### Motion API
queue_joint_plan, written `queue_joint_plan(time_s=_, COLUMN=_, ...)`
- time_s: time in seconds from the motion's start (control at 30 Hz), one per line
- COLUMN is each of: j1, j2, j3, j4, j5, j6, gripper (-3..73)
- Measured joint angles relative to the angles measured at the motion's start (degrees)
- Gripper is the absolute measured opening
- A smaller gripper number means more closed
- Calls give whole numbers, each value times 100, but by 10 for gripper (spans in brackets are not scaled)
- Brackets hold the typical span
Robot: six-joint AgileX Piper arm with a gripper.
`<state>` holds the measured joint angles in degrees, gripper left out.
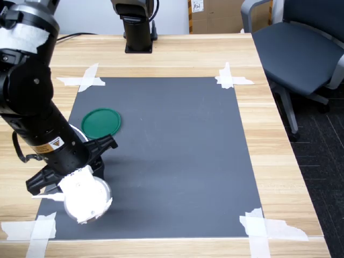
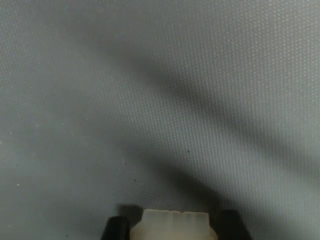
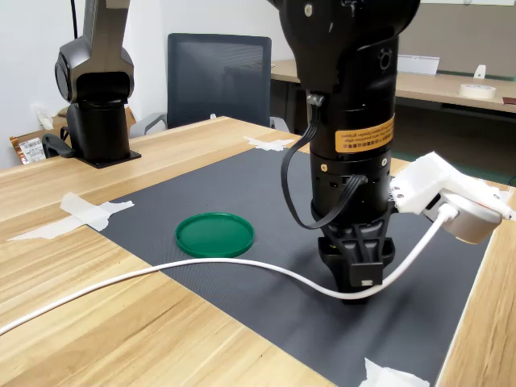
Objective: Grasp a white terminal and put it in the green lid.
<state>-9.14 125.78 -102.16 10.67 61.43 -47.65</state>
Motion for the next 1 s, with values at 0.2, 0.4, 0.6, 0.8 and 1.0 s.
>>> queue_joint_plan(time_s=0.2, j1=0, j2=0, j3=-33, j4=0, j5=76, j6=0, gripper=310)
queue_joint_plan(time_s=0.4, j1=0, j2=-167, j3=-169, j4=-5, j5=268, j6=0, gripper=310)
queue_joint_plan(time_s=0.6, j1=0, j2=-613, j3=-186, j4=-5, j5=296, j6=0, gripper=310)
queue_joint_plan(time_s=0.8, j1=-6, j2=-1032, j3=-186, j4=-5, j5=321, j6=0, gripper=310)
queue_joint_plan(time_s=1.0, j1=-17, j2=-1422, j3=-186, j4=-11, j5=574, j6=0, gripper=310)
